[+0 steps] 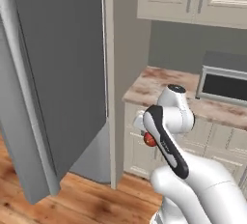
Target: Place the onion and lemon inside the fridge drawer. Close the drawer after placing the vegetables.
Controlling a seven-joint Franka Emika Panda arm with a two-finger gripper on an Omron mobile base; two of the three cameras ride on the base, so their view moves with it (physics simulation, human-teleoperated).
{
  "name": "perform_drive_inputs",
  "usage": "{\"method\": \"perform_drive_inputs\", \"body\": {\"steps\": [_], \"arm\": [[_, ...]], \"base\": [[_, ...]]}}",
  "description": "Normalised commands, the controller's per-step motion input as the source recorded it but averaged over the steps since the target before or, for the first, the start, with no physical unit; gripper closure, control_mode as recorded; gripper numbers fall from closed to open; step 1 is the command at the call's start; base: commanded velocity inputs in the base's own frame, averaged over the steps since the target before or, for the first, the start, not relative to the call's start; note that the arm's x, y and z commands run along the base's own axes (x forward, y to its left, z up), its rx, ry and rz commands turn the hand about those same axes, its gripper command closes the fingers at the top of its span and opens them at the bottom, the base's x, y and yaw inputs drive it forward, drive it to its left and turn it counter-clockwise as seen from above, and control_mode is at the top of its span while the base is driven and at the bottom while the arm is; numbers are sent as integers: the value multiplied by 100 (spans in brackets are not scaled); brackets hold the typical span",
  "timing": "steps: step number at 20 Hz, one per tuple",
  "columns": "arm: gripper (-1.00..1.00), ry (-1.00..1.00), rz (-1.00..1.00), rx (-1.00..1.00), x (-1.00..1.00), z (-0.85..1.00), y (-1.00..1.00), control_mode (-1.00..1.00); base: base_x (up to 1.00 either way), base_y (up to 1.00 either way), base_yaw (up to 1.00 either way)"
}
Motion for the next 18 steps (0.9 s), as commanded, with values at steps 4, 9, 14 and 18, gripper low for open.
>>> {"method": "perform_drive_inputs", "body": {"steps": [4,9,14,18], "arm": [[100,0,0,0,0,0,0,100],[100,0,0,0,0,0,0,100],[100,0,0,0,0,0,0,100],[100,0,0,0,0,0,0,100]], "base": [[-23,-65,67],[28,-78,63],[22,-52,67],[-1,0,81]]}}
